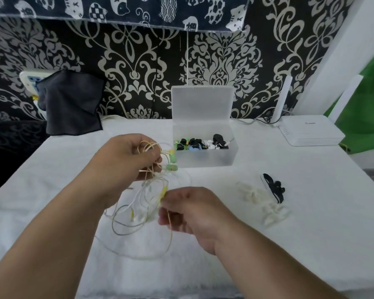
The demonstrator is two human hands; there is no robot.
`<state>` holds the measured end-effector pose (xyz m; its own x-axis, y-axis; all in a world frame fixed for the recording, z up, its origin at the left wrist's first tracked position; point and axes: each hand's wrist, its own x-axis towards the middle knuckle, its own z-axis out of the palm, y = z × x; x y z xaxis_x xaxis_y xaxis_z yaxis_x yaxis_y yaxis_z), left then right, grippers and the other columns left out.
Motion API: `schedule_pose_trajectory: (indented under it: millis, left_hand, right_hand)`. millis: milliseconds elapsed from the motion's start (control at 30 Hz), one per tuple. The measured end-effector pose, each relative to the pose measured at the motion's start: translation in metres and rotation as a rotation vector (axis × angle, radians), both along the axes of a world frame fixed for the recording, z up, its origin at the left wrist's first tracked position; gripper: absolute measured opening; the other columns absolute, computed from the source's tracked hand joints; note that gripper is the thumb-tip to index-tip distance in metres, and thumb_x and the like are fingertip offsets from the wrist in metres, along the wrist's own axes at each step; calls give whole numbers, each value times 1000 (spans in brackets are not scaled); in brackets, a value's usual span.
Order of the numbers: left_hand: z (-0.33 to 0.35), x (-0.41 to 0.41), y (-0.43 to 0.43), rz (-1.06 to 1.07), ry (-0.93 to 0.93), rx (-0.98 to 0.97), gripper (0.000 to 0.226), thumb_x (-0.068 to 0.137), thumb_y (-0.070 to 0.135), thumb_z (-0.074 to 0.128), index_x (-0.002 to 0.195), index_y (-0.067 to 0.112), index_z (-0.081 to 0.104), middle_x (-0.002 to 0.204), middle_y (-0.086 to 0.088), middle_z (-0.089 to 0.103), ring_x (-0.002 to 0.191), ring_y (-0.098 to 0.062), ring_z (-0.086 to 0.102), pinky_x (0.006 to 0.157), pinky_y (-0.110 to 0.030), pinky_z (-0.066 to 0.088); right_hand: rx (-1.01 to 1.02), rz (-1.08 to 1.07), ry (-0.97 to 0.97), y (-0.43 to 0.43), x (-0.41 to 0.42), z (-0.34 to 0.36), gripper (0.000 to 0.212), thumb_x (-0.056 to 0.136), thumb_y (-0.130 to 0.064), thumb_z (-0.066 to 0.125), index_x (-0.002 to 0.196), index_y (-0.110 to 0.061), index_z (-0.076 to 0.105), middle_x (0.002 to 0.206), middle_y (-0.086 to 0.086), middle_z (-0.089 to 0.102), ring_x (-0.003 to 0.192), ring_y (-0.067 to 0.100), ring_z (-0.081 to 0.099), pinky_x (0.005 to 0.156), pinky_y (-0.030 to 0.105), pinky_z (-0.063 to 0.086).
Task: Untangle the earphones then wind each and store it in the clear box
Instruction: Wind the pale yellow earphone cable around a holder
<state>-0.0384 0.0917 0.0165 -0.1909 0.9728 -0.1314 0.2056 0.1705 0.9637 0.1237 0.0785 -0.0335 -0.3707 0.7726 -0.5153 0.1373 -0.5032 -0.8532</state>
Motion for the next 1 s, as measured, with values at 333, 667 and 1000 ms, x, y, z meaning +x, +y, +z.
schedule_pose_trajectory:
  millis: [333, 667, 1000]
  left_hand:
    - [-8, -25, 12, 478, 53, 0, 39, 82, 51, 66, 79, 13, 64, 83, -17, 70, 82, -38, 69, 90, -56, 56]
    - [-24, -33, 10, 400, 980, -259, 38, 83, 3, 61, 117, 19, 56, 122, -17, 46, 107, -39, 45, 87, -48, 43]
    - [3, 31, -6, -442, 260, 104, 12, 88, 15, 73, 95, 25, 73, 83, 5, 75, 90, -14, 73, 84, -35, 56]
  right_hand:
    - [231, -268, -157, 46, 56, 39, 18, 80, -15, 80, 68, -13, 66, 40, -16, 44, 39, 7, 34, 48, 26, 35]
    - [256, -624, 333, 55, 85, 64, 20, 96, -9, 47, 77, -12, 53, 67, 12, 67, 59, 28, 64, 56, 31, 53]
    - [252, -143, 602, 38, 73, 79, 23, 98, -15, 39, 76, -15, 44, 95, 21, 74, 83, 33, 73, 72, 35, 58]
